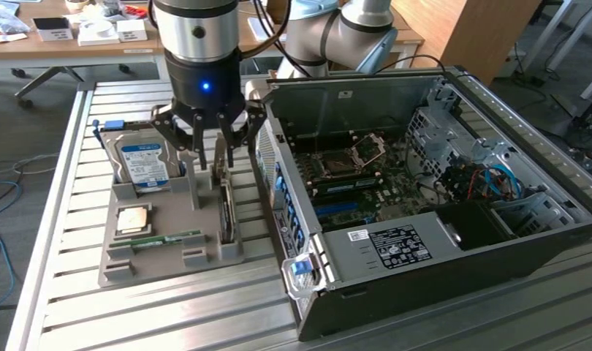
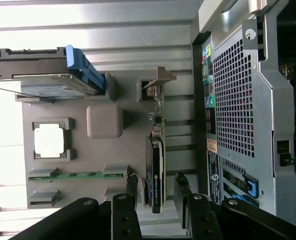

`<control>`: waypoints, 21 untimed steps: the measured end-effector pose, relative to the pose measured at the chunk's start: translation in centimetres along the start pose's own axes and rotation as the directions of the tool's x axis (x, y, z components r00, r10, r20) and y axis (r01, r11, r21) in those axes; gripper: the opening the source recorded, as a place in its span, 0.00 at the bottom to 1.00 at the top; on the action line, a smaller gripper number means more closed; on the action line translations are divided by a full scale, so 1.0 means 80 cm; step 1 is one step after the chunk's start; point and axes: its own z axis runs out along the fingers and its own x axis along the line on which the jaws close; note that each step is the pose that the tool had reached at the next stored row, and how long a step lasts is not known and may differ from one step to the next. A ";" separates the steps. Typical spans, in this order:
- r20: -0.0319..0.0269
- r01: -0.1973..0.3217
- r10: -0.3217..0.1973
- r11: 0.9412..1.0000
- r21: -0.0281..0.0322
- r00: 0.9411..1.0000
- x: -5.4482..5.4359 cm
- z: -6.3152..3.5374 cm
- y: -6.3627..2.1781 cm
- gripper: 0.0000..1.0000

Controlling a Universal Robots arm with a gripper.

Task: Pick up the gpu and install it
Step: 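Pick up the gpu and move the gpu toward the slot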

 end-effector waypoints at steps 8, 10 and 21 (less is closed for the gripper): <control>0.000 0.000 0.000 1.000 0.000 1.000 0.000 0.005 0.000 0.43; 0.000 0.000 0.000 1.000 0.000 1.000 0.000 0.006 0.000 0.43; 0.000 0.000 0.000 1.000 0.000 1.000 0.000 0.009 0.000 0.43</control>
